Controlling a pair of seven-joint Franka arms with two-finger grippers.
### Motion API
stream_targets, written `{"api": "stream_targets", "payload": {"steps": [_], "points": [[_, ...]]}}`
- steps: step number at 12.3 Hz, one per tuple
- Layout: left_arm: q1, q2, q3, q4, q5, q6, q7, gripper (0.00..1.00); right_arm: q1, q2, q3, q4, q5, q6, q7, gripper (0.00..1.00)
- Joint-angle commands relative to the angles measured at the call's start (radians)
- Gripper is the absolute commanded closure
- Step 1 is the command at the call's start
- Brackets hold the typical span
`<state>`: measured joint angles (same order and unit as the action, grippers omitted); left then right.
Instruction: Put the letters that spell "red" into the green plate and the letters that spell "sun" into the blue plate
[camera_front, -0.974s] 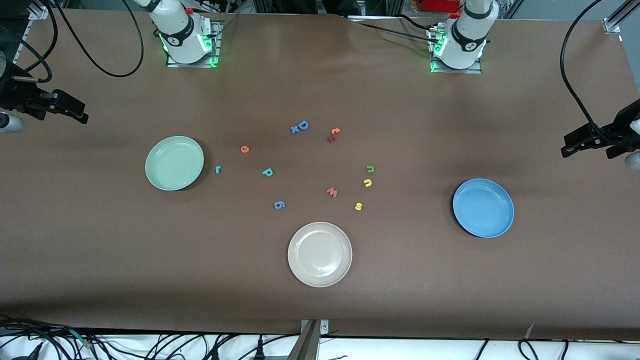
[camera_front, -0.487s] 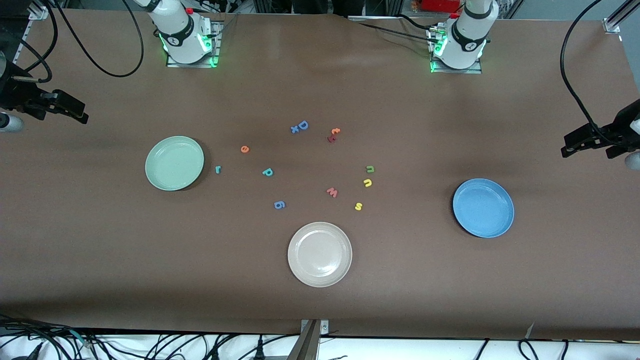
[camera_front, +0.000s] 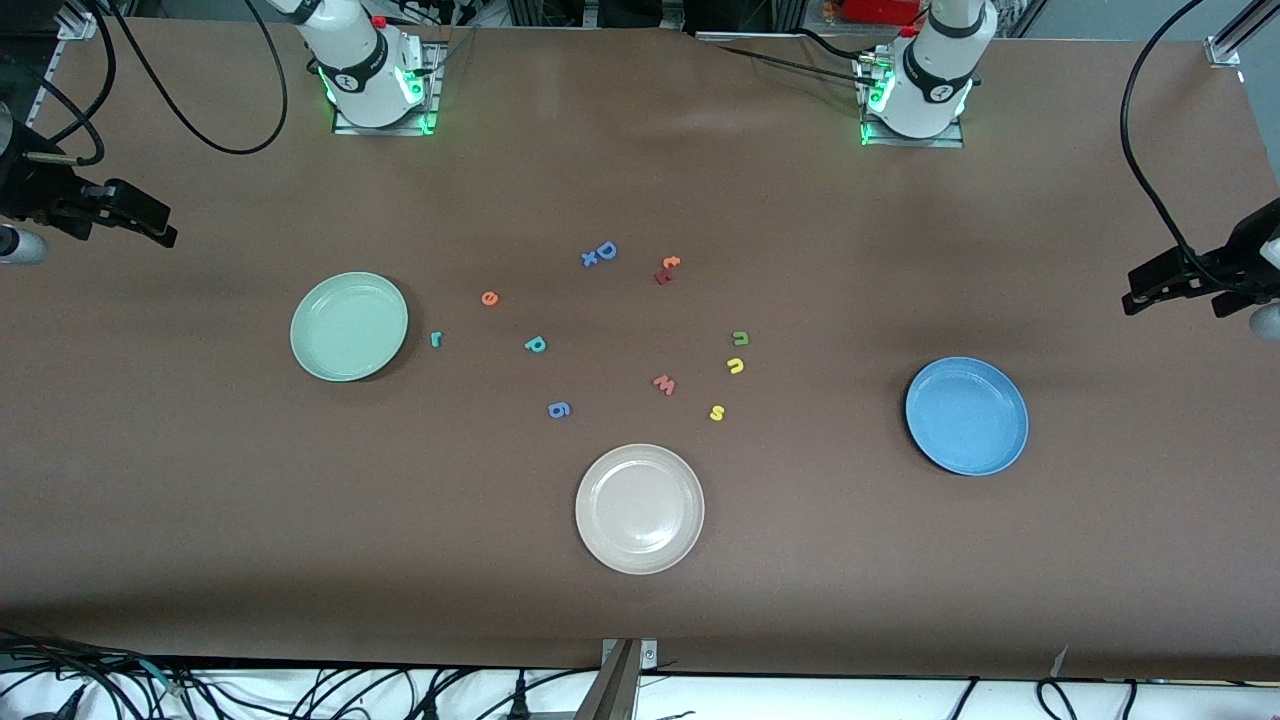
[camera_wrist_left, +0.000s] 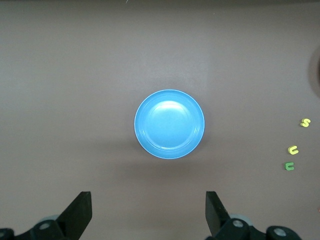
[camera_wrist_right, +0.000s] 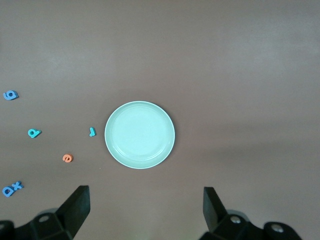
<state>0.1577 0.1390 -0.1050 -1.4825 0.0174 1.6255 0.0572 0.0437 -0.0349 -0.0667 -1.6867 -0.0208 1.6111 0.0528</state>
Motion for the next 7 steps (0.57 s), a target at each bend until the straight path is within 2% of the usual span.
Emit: {"api": "stream_targets", "payload": {"steps": [1, 7], "points": [[0.005, -0.002, -0.004, 0.011, -0.027, -0.009, 0.009, 0.00, -0.002, 0.004, -0.002, 0.019, 0.002, -0.019, -0.017, 0.00], [-0.021, -0.001, -0.007, 0.018, -0.016, -0.003, 0.007, 0.00, -0.002, 0.006, -0.002, 0.019, 0.002, -0.019, -0.016, 0.00]]}}
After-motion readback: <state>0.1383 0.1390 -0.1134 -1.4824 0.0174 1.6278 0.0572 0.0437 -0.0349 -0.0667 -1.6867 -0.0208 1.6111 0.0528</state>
